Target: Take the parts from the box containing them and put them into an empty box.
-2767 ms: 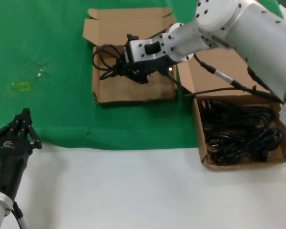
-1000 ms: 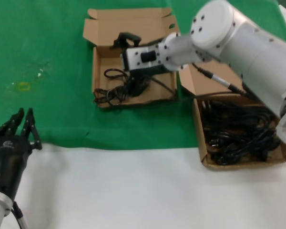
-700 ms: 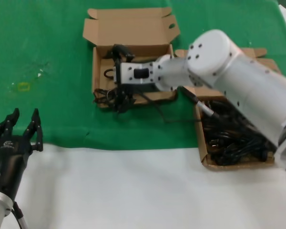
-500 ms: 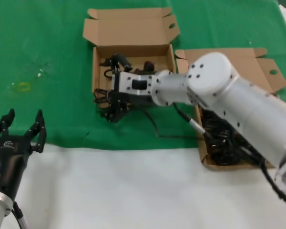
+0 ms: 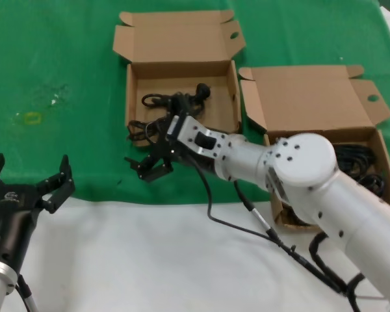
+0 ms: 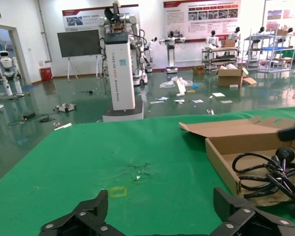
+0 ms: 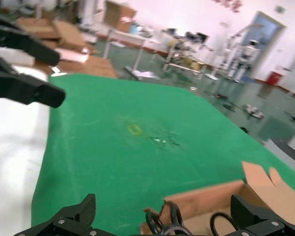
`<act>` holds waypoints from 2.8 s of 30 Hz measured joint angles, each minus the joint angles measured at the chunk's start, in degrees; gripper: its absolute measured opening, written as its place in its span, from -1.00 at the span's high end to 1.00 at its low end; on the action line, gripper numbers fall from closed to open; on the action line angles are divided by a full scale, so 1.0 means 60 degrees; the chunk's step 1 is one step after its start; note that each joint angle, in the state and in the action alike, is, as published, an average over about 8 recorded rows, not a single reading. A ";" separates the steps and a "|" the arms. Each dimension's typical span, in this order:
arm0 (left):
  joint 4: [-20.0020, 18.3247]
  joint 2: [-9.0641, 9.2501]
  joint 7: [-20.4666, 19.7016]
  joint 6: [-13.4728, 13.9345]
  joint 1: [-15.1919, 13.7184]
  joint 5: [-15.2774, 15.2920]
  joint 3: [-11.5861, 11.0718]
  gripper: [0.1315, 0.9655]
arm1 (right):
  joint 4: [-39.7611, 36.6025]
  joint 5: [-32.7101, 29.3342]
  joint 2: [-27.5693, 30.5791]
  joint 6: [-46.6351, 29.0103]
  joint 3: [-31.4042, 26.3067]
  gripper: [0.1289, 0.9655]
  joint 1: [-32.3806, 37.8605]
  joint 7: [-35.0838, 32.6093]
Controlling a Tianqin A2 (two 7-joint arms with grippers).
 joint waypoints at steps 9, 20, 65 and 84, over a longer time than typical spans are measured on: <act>0.0000 0.0000 0.0000 0.0000 0.0000 -0.0001 0.0000 -0.51 | 0.1473 0.0038 0.0347 0.0787 0.1333 -1.00 -0.1670 0.0560; 0.0000 0.0000 0.0001 0.0000 0.0000 -0.0001 0.0000 -0.88 | 0.3261 0.0082 0.0768 0.1743 0.2952 -1.00 -0.3705 0.1240; 0.0000 0.0000 0.0002 0.0000 0.0000 -0.0001 0.0000 -1.00 | 0.7086 0.0179 0.1668 0.3791 0.6415 -1.00 -0.8038 0.2695; 0.0000 0.0000 0.0002 0.0000 0.0000 -0.0002 0.0000 -1.00 | 0.7086 0.0179 0.1668 0.3791 0.6415 -1.00 -0.8038 0.2695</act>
